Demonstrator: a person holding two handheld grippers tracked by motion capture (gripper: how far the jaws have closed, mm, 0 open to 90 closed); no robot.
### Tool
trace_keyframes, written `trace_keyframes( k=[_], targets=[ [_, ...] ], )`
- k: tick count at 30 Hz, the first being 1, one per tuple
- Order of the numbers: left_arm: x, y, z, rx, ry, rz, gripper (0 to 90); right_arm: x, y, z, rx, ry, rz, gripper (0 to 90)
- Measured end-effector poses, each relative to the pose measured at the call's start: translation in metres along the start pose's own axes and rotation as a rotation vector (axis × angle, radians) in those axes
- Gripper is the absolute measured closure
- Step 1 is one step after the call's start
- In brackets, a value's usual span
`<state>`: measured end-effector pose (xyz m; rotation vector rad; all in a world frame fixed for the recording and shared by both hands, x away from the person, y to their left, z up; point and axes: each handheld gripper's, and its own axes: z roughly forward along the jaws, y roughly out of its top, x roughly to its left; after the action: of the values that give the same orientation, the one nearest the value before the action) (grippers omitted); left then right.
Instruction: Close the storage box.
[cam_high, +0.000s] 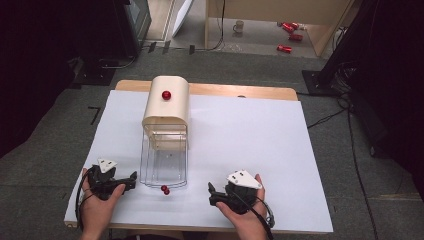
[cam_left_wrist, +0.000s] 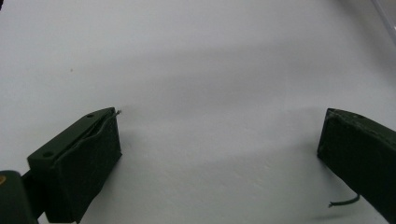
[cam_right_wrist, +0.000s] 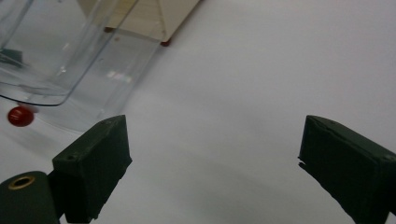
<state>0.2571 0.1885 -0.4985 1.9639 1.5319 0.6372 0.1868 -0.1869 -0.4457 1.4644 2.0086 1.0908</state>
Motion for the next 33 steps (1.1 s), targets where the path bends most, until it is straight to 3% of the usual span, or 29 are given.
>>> trace_keyframes(
  k=[6, 7, 21, 33],
  targets=[
    [0.000, 0.000, 0.000, 0.000, 0.000, 0.000, 0.0, 0.019, 0.004, 0.004, -0.003, 0.044, -0.021, 8.7],
    [0.000, 0.000, 0.000, 0.000, 0.000, 0.000, 0.0, 0.025, 0.005, 0.005, -0.009, 0.053, -0.025, 13.7],
    [0.000, 0.000, 0.000, 0.001, -0.001, 0.000, 0.0, 0.054, 0.004, 0.008, -0.013, 0.114, -0.049, 15.3],
    [0.000, 0.000, 0.000, 0.000, -0.001, -0.002, 0.0, 0.077, -0.001, 0.010, -0.018, 0.152, -0.051, 24.4]
  ],
)
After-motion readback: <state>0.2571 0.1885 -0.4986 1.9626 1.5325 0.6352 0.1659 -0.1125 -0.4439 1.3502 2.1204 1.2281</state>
